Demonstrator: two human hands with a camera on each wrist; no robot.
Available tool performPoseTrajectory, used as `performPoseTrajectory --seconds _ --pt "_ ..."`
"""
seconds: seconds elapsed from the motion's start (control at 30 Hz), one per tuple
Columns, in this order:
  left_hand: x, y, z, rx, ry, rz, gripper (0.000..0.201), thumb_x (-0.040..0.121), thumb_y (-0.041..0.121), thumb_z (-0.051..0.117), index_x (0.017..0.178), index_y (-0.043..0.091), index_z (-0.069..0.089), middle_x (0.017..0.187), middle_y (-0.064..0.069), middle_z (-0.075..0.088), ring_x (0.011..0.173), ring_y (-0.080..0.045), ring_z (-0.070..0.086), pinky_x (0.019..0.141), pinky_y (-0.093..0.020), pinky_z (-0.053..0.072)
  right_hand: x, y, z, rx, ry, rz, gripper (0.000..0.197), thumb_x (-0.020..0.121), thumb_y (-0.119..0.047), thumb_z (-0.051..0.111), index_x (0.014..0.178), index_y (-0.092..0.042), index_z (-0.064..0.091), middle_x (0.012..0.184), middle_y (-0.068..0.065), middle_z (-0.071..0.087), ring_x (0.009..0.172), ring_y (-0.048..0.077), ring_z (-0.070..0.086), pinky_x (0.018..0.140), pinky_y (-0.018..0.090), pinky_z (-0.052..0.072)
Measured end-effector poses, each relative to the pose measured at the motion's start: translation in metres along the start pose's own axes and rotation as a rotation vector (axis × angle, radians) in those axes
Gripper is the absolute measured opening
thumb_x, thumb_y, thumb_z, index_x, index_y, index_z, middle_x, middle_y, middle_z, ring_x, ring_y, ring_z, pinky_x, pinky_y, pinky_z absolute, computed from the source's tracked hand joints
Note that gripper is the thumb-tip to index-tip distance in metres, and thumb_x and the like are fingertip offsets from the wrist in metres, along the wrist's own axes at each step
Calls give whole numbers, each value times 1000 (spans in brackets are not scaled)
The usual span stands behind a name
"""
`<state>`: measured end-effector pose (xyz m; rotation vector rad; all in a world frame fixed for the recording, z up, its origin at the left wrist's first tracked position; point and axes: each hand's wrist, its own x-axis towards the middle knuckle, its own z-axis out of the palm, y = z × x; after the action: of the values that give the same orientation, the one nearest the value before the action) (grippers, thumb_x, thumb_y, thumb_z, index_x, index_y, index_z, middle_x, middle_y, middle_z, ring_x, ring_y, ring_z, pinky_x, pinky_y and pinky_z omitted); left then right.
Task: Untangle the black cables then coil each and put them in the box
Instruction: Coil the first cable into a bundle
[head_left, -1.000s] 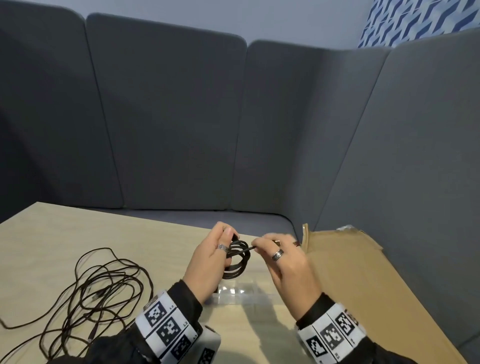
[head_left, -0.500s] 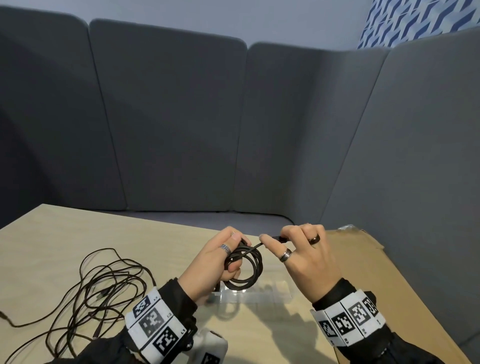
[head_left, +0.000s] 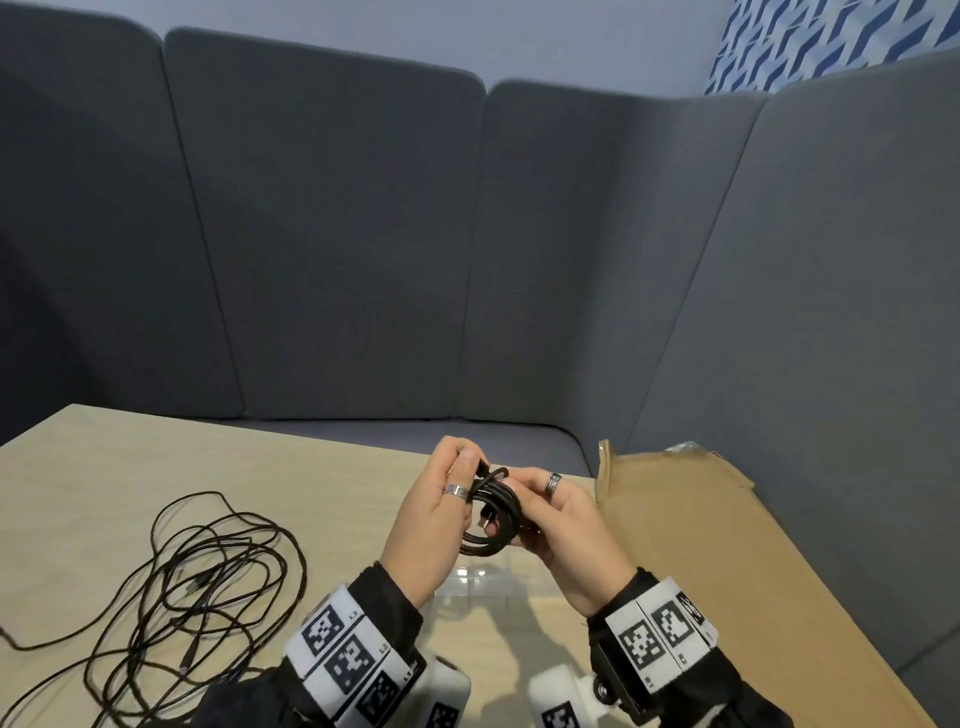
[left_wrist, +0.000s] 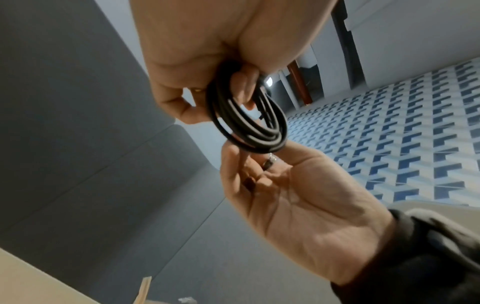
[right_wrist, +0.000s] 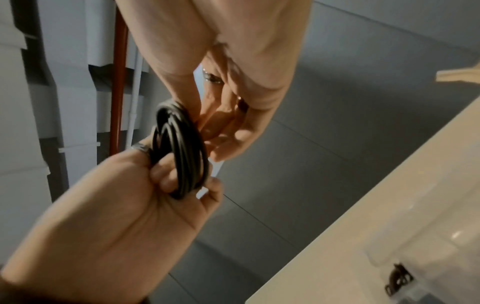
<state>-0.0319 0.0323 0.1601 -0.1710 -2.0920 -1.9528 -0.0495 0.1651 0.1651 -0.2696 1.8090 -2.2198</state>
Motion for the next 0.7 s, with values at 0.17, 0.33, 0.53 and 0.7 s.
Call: performPoseTrajectory --seconds 0.17,0.33,0.53,0.7 --pt "2 -3 -5 45 28 66 26 98 33 37 81 17 49 64 13 46 61 -9 43 57 -20 39 -6 -9 5 3 -136 73 27 97 -16 41 97 -3 65 84 11 70 80 21 65 77 36 51" --pt "2 -10 -8 -26 -64 -29 24 100 27 37 84 13 48 58 1 45 43 -15 41 49 -29 37 -12 -8 11 -235 -230 42 32 88 -43 55 89 -13 66 74 5 69 78 14 63 78 23 45" --pt "1 -12 -9 -248 -52 -230 24 99 21 39 84 9 54 64 -2 51 51 -18 50 45 -26 43 -10 -2 16 -295 -226 70 8 85 -10 66 81 -13 59 69 -6 54 65 3 52 63 10 43" --pt "-2 -16 -5 -148 31 -178 26 99 20 37 80 9 51 61 3 43 45 -9 39 41 -15 30 -6 9 13 -681 -177 21 30 84 -10 63 67 -21 41 67 -9 43 64 4 43 62 19 36"
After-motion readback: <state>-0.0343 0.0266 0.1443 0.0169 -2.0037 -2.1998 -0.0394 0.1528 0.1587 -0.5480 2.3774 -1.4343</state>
